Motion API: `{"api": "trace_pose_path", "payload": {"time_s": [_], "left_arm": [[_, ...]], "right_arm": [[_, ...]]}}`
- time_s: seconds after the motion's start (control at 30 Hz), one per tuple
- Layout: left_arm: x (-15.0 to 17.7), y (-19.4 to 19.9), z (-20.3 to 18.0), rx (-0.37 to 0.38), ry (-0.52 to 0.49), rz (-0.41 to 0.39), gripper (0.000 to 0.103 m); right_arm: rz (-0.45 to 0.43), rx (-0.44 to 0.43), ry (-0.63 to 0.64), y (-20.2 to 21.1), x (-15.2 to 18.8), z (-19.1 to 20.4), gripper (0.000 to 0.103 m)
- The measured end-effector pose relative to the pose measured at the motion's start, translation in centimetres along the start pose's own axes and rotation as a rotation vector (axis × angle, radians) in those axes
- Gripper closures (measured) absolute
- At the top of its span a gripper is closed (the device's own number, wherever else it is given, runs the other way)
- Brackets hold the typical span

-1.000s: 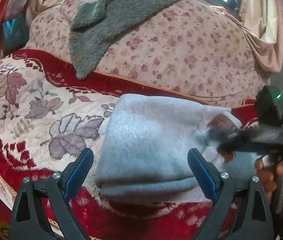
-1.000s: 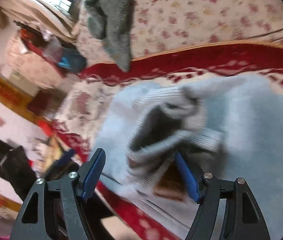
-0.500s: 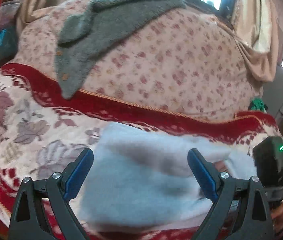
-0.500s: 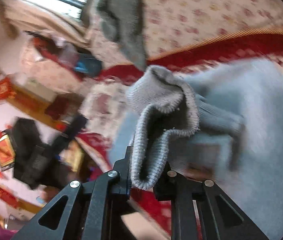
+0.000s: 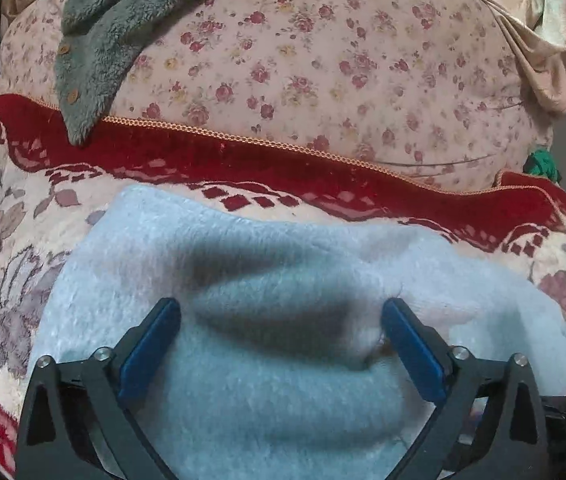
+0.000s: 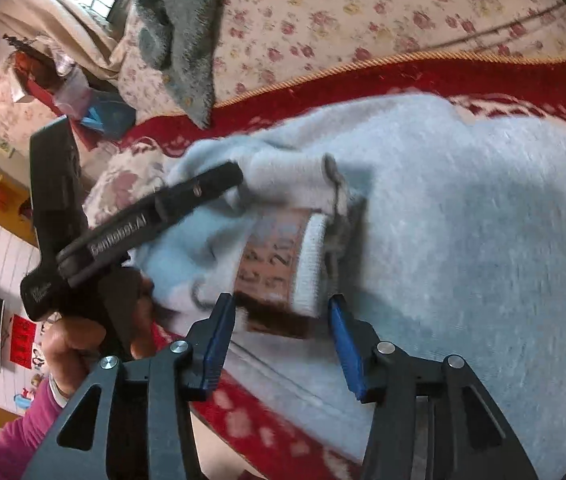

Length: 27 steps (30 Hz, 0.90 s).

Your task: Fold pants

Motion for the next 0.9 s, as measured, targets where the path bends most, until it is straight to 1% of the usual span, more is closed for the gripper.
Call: {"api": "trace_pose_path", "payload": {"time_s": [0.1,0.2,0.23,0.33,0.43,0.57,0.67,0.73,0.83,0.9], "left_arm": [[0.0,0.3,0.1,0.018,-0.006,-0.003,0.0],[0.0,1.2,0.7,0.04,0.01,-0.001,0.0],[0.0,1.7,0.9,0.044,0.02,-0.003,0.0],[0.1,3.2,1.0,0.041,0.028,-0.027,0.0],[0.1,5.1,0.2,0.028,-0.008,-0.074,0.0],[0.2,7.4,-2.2,0.053,-0.077,-0.119,0.0],[0.5,8.4,-4.5,0.077,-0.119,-0.142,0.0],[0.5,8.7,-5.6,0.094,-0.134,-0.144,0.0],[0.8,8.7,-7.7,0.117,-0.152,-0.139,0.0],[1.0,8.7,-9.1,0.131,-0.166,-0.136,0.0]], "right_arm": [[-0.004,-0.011,0.0,0.4,0.2,-0.1,0.05],[-0.003,-0.018,0.015,1.5,0.3,0.6,0.05],[-0.005,-0.018,0.023,1.9,0.4,0.9,0.048],[-0.026,-0.002,0.056,3.6,0.9,1.7,0.036],[-0.048,0.04,0.091,5.4,1.5,2.2,0.029],[-0.079,0.059,0.075,7.6,2.6,1.9,0.024],[-0.094,0.086,0.052,9.2,3.8,1.0,0.022],[-0.109,0.099,0.033,10.3,4.5,0.4,0.022],[-0.147,0.085,-0.004,12.4,5.4,-0.6,0.022],[-0.169,0.09,-0.016,13.3,5.8,-1.0,0.02]]}}
Point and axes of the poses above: each gripper's, at about its wrist camera, not at the fingertips, and y roughly against the way its jaws point, z to its left, x to its underside, the point moved 5 cm from there along -y, roughly the way its jaws point, and after that the axes turned 15 degrees about -x, right-handed, at the moved point
